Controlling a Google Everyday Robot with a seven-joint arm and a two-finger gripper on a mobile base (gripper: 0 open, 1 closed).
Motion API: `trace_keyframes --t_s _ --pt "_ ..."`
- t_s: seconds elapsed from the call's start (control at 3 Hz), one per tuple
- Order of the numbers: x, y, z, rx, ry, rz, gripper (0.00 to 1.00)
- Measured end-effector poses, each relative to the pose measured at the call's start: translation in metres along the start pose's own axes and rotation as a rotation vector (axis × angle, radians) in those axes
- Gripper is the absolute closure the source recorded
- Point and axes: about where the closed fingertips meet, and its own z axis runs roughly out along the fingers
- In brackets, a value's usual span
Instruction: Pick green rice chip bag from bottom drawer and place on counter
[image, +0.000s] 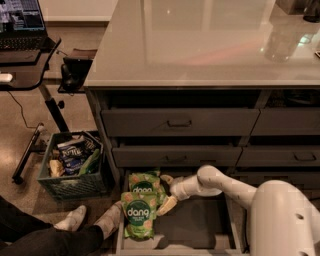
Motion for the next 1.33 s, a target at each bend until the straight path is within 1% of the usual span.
trace_keyframes --t_s 0.33,0.67,1.0,1.33 --pt "0.009 -0.002 0.02 -0.029 -0.015 0.014 0.0" --pt "0.022 -0.005 0.03 -0.041 -0.024 0.031 0.0" --pt "0.039 -0.011 0.047 -0.066 -0.04 0.04 0.0" --pt "0.048 -0.014 0.058 -0.084 -0.052 0.047 0.0"
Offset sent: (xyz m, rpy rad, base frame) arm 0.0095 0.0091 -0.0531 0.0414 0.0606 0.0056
